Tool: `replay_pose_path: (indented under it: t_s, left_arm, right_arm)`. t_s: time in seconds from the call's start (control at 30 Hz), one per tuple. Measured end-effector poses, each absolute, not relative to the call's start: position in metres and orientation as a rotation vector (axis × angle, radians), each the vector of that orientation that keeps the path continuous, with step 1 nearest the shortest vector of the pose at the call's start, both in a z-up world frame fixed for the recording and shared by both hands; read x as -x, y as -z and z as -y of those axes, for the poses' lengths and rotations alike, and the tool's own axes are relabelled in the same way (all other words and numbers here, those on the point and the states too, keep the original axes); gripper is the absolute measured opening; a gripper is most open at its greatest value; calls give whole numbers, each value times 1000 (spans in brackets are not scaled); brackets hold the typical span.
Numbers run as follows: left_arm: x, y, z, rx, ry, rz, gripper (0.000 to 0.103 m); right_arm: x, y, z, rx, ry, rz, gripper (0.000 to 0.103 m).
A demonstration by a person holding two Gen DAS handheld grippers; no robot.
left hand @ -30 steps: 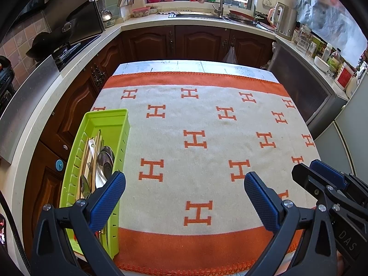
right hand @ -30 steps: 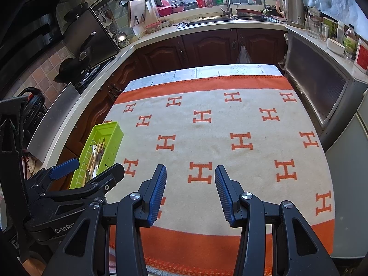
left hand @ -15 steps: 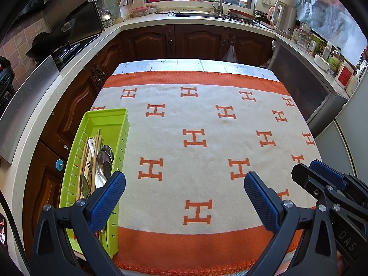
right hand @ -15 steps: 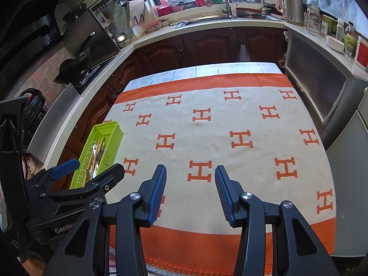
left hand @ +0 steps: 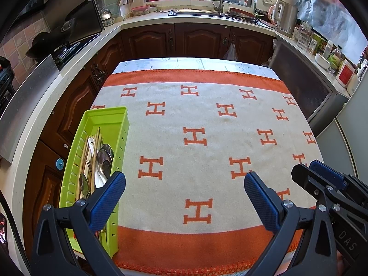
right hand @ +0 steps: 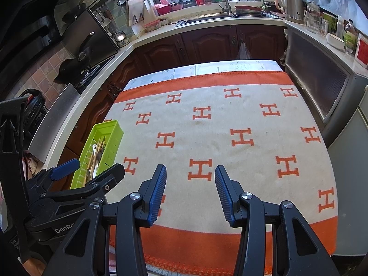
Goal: Organize utensils
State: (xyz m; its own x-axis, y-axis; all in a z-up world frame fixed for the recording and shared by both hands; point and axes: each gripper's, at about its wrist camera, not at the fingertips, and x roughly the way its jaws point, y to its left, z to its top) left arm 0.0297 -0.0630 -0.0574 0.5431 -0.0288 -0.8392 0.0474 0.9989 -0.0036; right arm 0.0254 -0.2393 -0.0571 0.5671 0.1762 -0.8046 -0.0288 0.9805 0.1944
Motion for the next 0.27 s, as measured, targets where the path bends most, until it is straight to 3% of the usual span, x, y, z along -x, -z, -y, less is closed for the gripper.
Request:
replay_pose_path:
  t_s: [0.27]
  left_arm:
    - [-30, 63, 62, -17, 47, -1017, 102]
  right_arm:
    - [-22, 62, 235, -168, -120, -968, 45]
